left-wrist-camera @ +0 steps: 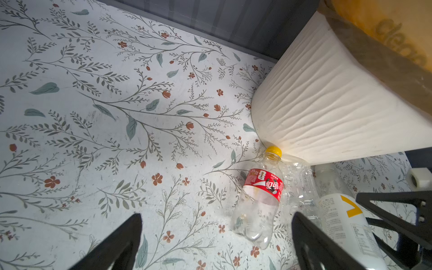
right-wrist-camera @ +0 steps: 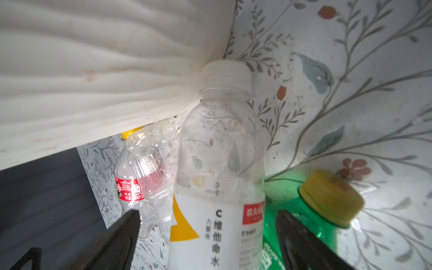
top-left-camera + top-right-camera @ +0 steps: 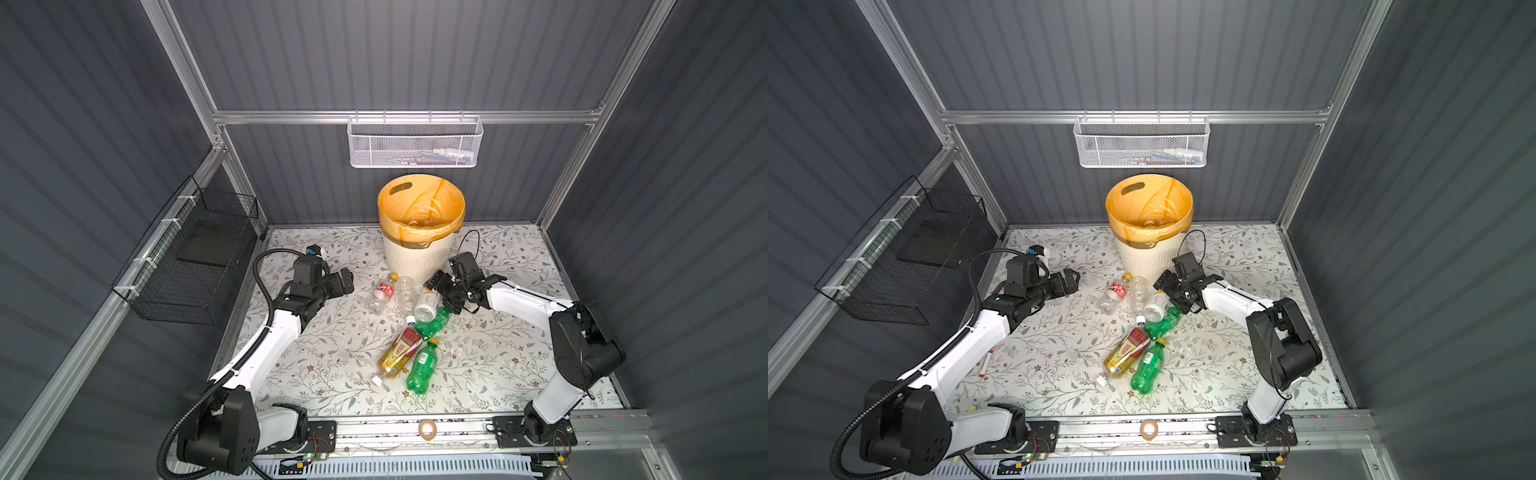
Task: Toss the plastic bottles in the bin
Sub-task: 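Lower the left gripper back while the right gripper reaches the white-label bottle, then close the right gripper around the white-cap white-label bottle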
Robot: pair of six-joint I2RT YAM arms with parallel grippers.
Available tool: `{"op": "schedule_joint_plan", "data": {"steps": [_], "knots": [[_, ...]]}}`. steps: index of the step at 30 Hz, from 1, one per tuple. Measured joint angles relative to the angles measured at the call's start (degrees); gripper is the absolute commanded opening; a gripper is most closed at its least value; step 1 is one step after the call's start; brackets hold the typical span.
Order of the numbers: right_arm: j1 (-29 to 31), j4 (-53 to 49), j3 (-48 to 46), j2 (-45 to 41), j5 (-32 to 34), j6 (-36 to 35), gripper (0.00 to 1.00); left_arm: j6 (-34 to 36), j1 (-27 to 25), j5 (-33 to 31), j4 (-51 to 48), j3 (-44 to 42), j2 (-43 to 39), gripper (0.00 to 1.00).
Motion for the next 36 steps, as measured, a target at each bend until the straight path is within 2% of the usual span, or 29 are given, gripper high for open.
{"op": "schedule_joint_plan", "data": {"steps": [7,30,36], "knots": [[0.02,0.28,0.85,1.97,-0.04,0.76,0.91,-0.02,0.00,0.00,0.22,0.00,1.22,0.99],[0.37,3.26,0.83,4.33,-0.26,3.43,0.61,-0.66,0.00,0.02,1.40,-0.52,1.81,1.00],[0.37,3.43,0.66,3.82,-0.24,3.80,0.59,-0.66,0.00,0.02,1.73,-0.61,1.84,0.99]]}}
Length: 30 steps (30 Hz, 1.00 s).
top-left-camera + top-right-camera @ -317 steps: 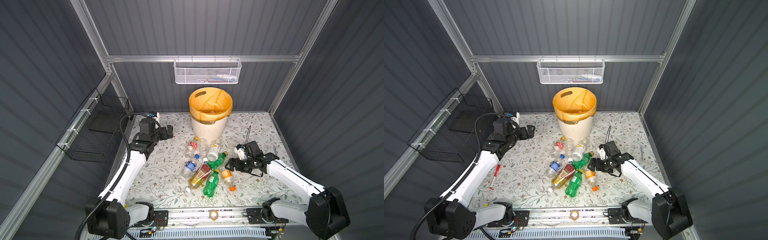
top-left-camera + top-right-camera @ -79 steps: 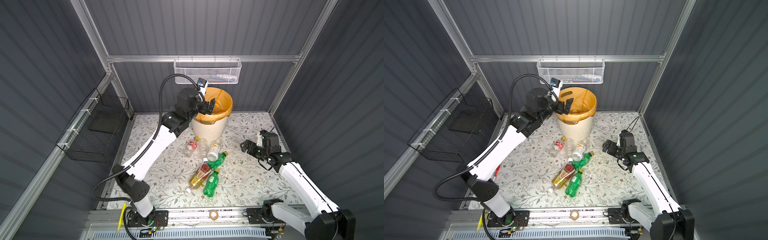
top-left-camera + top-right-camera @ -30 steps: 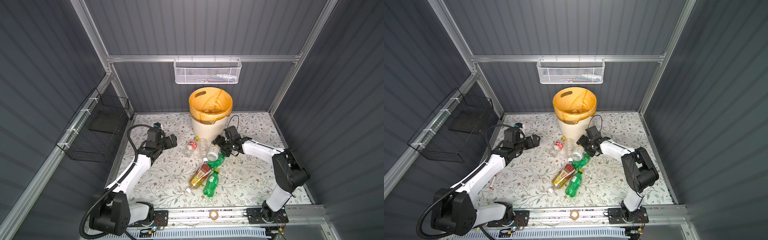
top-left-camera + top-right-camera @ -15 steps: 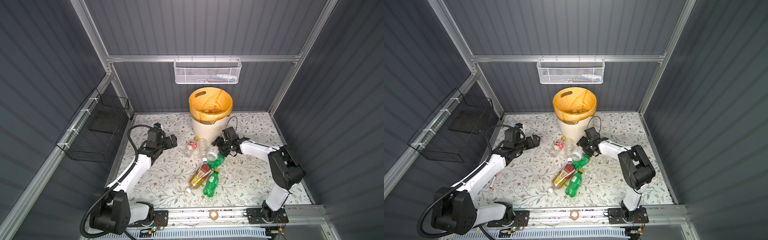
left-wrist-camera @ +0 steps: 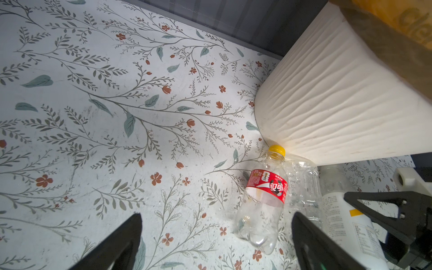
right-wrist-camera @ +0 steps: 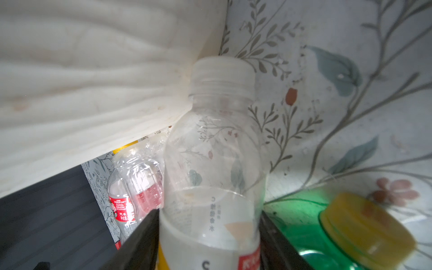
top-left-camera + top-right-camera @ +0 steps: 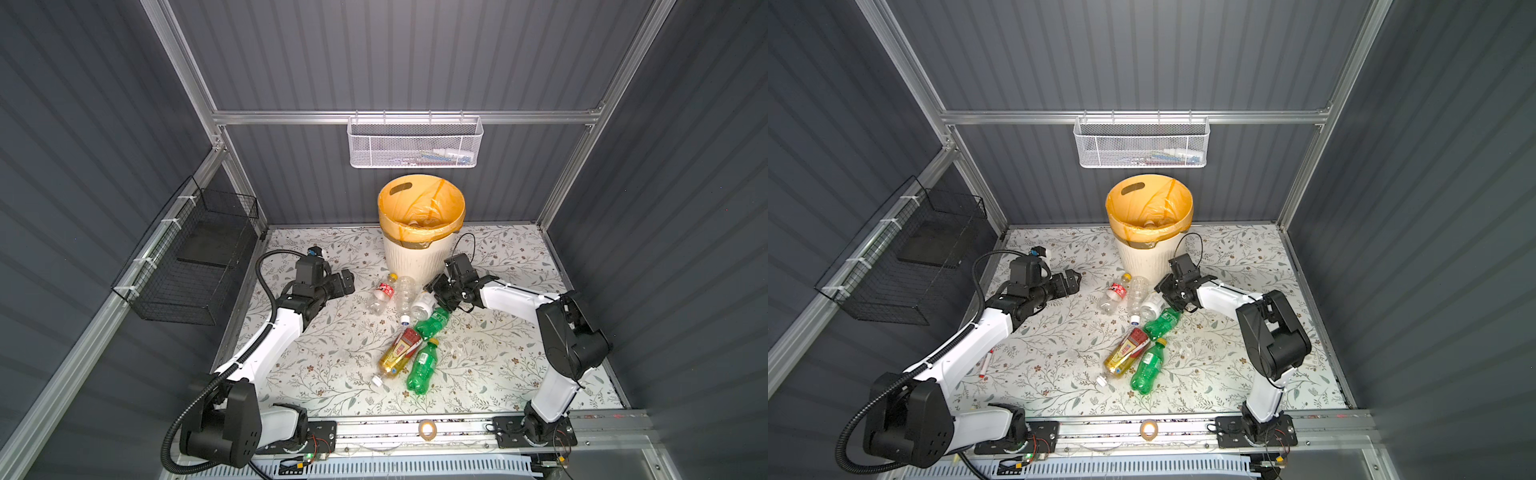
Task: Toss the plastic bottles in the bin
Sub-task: 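Close the right gripper around the white-cap white-label bottle, then lift the white-label bottle over the bin with the right gripper and release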
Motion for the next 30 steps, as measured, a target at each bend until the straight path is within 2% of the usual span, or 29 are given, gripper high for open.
{"op": "schedule_joint_plan", "data": {"steps": [15,21,30], "knots": [[-2.71,-0.13,-7.78,-13.29,1.55,-1.79,0.59,0.00,0.00,1.75,1.57,-1.01,0.24,1.00],[-6.36,-1.31,-10.78,-23.54,3.30,-7.23,0.58,0.00,0.00,3.48,2.47,-2.60,0.57,0.99],[-12.26,-1.40,-13.55,-42.12,7.63,-20.02,0.59,0.02,0.00,5.64,3.89,-2.82,2.12,0.99]]}}
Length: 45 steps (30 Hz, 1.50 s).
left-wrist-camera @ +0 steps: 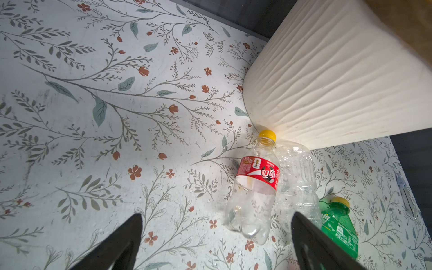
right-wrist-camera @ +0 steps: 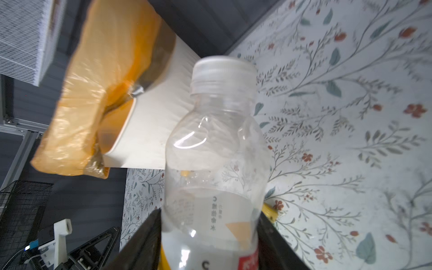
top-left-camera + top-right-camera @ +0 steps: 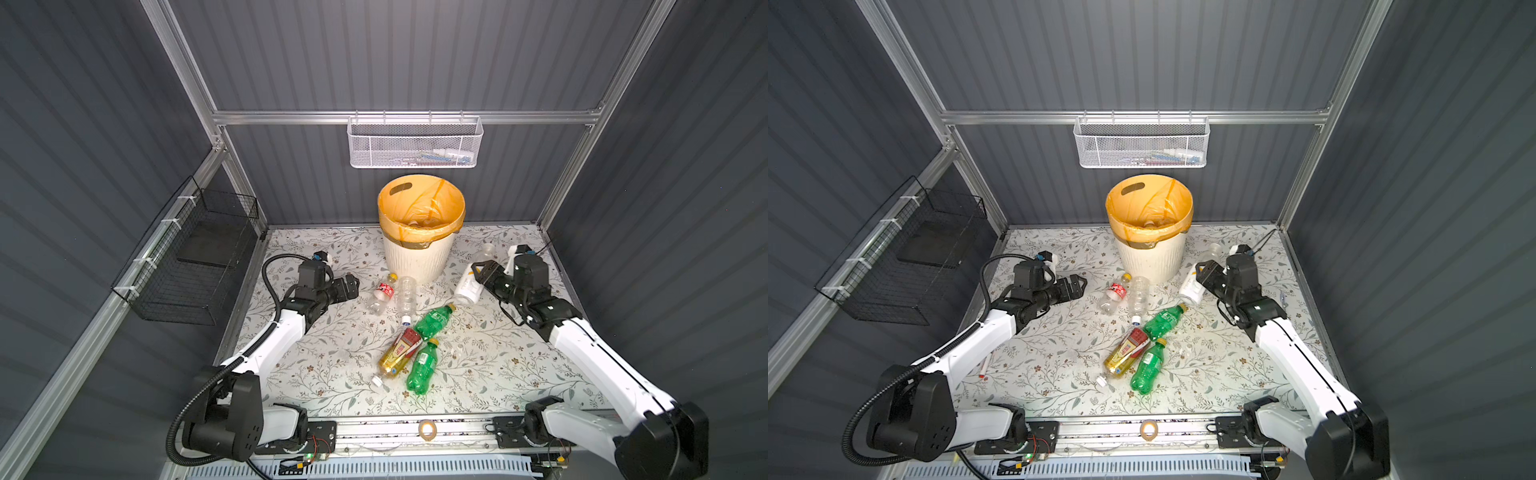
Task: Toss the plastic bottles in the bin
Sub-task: 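Lift the white-label bottle over the bin with the right gripper and release, then draw the right gripper back while the left gripper grasps the red-label cola bottle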
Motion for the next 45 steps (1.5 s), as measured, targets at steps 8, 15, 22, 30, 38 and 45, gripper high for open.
{"op": "schedule_joint_plan", "data": {"steps": [8,15,22,30,38,45], "knots": [[-1.25,7.89,-4.02,-17.51,6.47,-15.32,0.61,0.02,0.00,0.81,0.39,-0.85,0.37,0.99],[-1.25,21.94,-11.87,-30.49,11.78,-25.99,0.64,0.37,-0.15,1.46,1.68,-0.98,0.37,0.99],[-1.27,33.16,-11.96,-33.68,12.76,-32.81,0.62,1.73,-1.05,1.46,2.23,-1.64,0.26,0.99],[-1.18,39.60,6.05,-11.43,4.70,-31.39,0.66,2.89,-6.36,-0.33,3.08,-1.81,-0.59,0.98],[3.08,5.38,56.59,27.67,-6.25,-29.64,0.99,3.08,-9.73,-2.99,3.34,-1.81,-0.50,1.00],[-2.43,-5.20,45.42,21.31,-6.78,-26.73,0.99,3.72,-9.73,-3.78,3.67,-1.81,1.01,0.99]]}}
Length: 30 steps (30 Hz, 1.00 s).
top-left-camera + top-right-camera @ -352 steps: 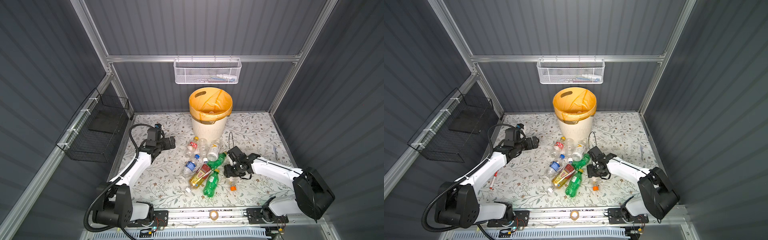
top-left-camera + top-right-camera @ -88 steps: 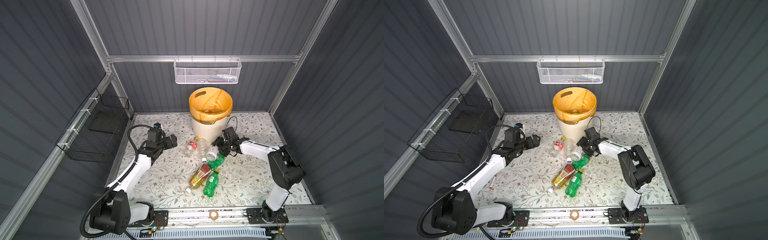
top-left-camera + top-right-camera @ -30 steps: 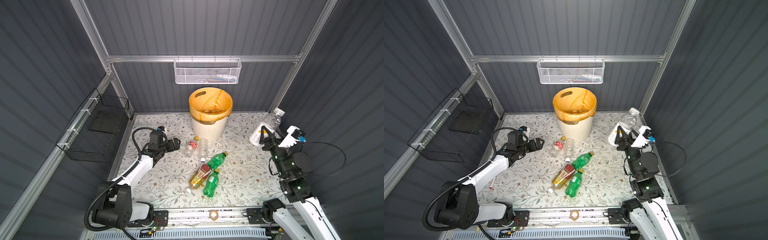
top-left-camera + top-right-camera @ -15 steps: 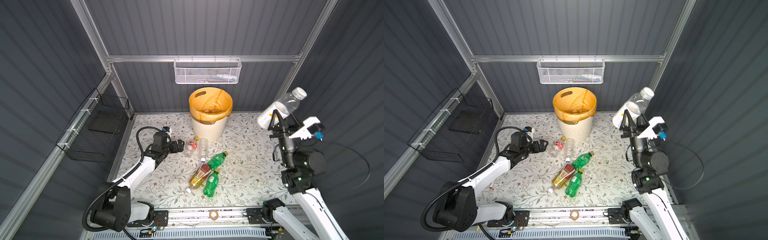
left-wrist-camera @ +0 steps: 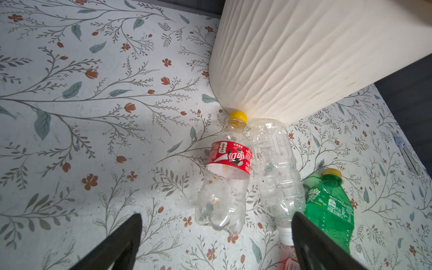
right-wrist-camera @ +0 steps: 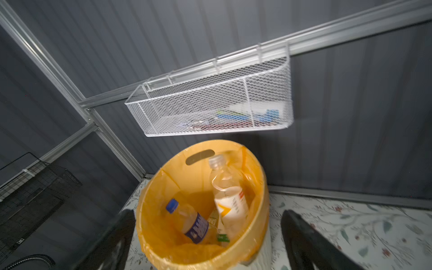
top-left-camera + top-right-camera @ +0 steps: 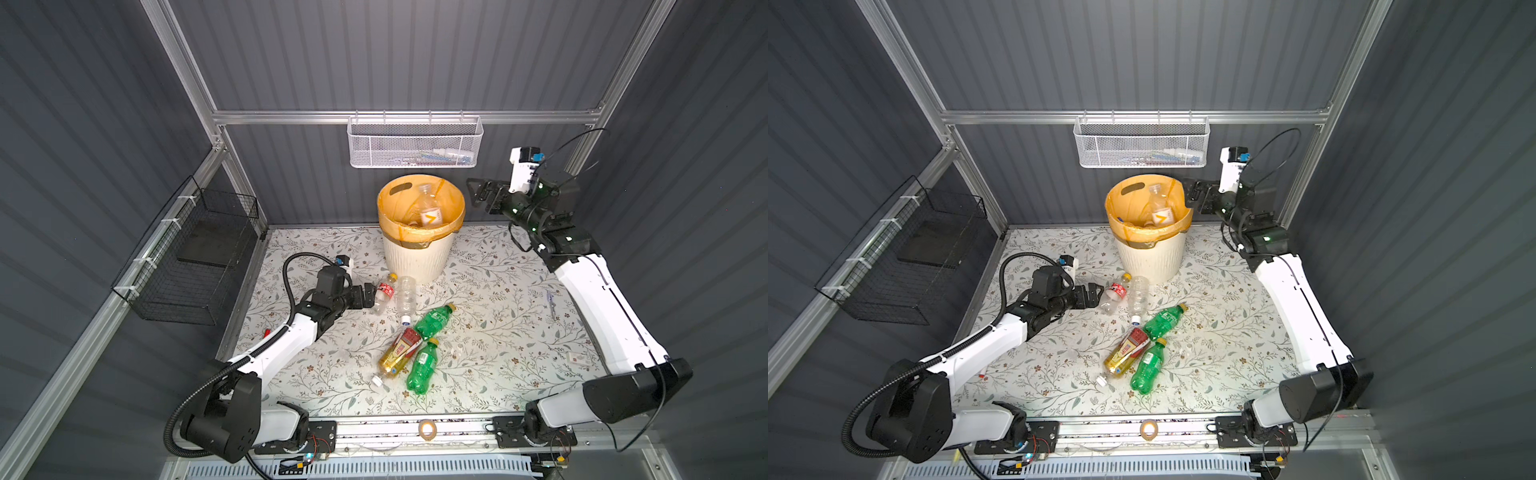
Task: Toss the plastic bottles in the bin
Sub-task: 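Draw the right gripper back while the left gripper grasps the red-label cola bottle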
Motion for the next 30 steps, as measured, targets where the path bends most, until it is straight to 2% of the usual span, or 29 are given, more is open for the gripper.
{"op": "schedule_joint_plan", "data": {"steps": [7,13,19,30], "knots": [[-4.92,2.80,-13.64,-14.97,1.68,2.64,0.99,-0.02,-0.17,1.29,2.05,0.00,5.05,0.99],[-10.10,2.12,-27.98,-24.04,3.54,4.59,0.99,0.17,-1.09,1.53,2.73,0.11,8.61,0.99],[-14.78,-0.35,-39.45,-28.94,3.41,7.76,0.99,1.07,-1.73,1.70,2.97,2.19,13.79,0.98],[-16.02,-0.76,-47.65,-29.27,-0.63,10.80,0.98,2.67,-2.78,2.64,4.26,7.50,21.03,0.98]]}}
